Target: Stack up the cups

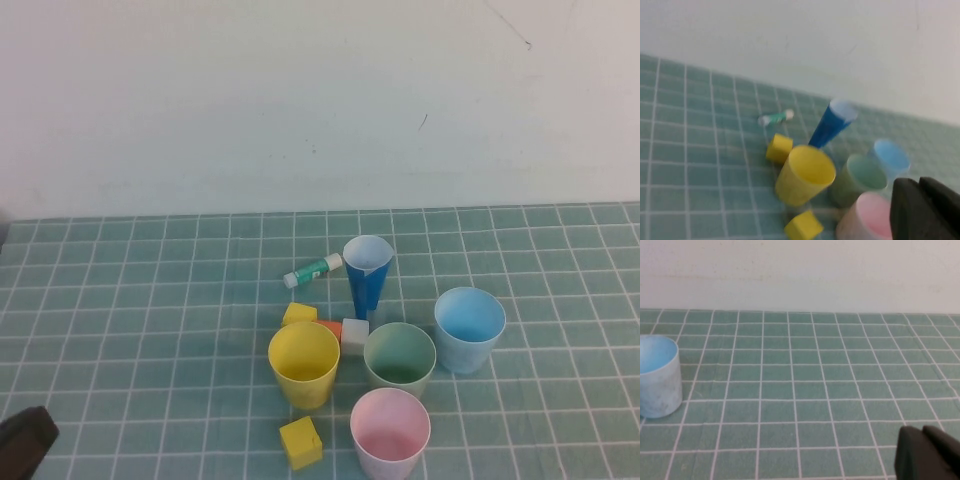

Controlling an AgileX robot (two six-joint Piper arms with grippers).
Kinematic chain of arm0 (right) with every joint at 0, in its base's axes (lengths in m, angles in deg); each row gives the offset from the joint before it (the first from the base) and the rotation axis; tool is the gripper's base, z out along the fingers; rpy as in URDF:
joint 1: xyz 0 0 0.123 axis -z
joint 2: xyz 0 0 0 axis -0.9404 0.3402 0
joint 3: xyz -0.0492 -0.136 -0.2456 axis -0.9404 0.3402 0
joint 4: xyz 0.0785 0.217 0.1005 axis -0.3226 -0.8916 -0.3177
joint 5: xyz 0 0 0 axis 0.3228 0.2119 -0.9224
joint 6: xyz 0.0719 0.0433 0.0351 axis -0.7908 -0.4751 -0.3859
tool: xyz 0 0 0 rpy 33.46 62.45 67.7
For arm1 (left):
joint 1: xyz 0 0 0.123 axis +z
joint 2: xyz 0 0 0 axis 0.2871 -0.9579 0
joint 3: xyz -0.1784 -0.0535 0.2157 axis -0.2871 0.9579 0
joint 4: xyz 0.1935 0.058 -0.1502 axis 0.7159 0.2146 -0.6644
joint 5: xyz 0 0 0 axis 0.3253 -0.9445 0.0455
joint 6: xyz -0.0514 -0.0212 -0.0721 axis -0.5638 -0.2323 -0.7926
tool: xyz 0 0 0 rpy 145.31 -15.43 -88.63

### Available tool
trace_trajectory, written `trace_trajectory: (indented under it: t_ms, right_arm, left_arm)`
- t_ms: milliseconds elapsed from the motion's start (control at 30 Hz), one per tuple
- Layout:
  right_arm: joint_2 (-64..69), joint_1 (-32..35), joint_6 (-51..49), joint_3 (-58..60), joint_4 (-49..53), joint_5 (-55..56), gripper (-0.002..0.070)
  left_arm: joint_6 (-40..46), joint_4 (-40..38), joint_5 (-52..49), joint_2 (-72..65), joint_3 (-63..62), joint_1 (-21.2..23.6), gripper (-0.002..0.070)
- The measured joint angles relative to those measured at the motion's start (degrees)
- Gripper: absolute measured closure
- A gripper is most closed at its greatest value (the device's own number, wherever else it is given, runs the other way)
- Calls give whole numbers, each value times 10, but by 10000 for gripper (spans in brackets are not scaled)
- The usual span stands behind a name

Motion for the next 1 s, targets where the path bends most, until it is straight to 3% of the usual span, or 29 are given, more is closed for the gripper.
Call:
trace_trajectory:
  t_ms: [133, 233, 500, 700, 833, 1000]
  right_arm:
    - [0, 0, 0, 0, -1, 0, 678]
    - [0, 0, 0, 0, -1, 0, 678]
    - [0, 0, 0, 0, -1, 0, 679]
    - [0, 0, 0, 0, -1, 0, 679]
    - [0, 0, 0, 0, -1, 0, 679]
    - [0, 0, 0, 0, -1, 0, 679]
  left_arm:
    - [5, 133, -138, -142, -154, -20, 678]
    - [12, 192, -186, -232, -235, -39, 678]
    - [3, 327, -205, -448, -344, -147, 678]
    - [-78, 466, -200, -577, -387, -250, 674]
    - [-123, 495, -220, -659, -442, -290, 602]
    - [-131, 488, -239, -752, -499, -303, 403]
